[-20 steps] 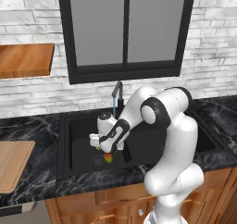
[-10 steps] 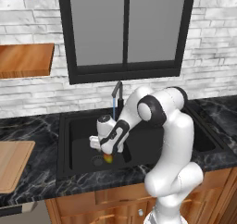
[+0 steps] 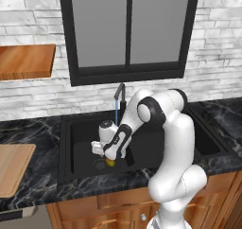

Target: Pick the pear, mango from the sink and place them on the cutting board to airdry. Then turn off the sink faucet.

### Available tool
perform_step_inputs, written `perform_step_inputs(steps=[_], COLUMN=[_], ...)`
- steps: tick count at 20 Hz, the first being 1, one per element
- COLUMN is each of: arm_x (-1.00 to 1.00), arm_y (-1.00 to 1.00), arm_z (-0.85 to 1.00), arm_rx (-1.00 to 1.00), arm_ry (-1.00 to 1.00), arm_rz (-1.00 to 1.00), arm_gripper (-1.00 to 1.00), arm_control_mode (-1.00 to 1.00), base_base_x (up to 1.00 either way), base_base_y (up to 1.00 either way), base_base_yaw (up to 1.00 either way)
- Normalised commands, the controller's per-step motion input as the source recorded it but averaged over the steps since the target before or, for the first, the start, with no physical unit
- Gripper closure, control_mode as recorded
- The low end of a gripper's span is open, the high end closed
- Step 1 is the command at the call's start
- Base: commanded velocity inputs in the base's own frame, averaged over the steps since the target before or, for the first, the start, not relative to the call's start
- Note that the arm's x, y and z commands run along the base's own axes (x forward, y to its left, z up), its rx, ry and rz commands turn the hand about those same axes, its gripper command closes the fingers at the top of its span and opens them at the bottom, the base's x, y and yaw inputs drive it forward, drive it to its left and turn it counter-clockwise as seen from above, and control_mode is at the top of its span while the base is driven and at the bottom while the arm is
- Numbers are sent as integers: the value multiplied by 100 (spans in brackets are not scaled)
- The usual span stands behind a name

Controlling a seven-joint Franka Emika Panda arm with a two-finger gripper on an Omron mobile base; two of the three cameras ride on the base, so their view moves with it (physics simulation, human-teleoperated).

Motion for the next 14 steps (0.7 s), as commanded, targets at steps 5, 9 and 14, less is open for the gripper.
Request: perform_step_inputs(steps=[5, 9, 14], arm_x=[2, 6, 7], arm_y=[0, 0, 0], arm_z=[-19, -19, -19], arm_rx=[0, 0, 0], arm_ry=[0, 0, 0], arm_rz=[0, 0, 0], arm_gripper=[-100, -100, -100], arm_control_mode=[-100, -100, -100], base_base_x=[0, 0, 0], base_base_y=[0, 0, 0], base_base_yaw=[0, 0, 0])
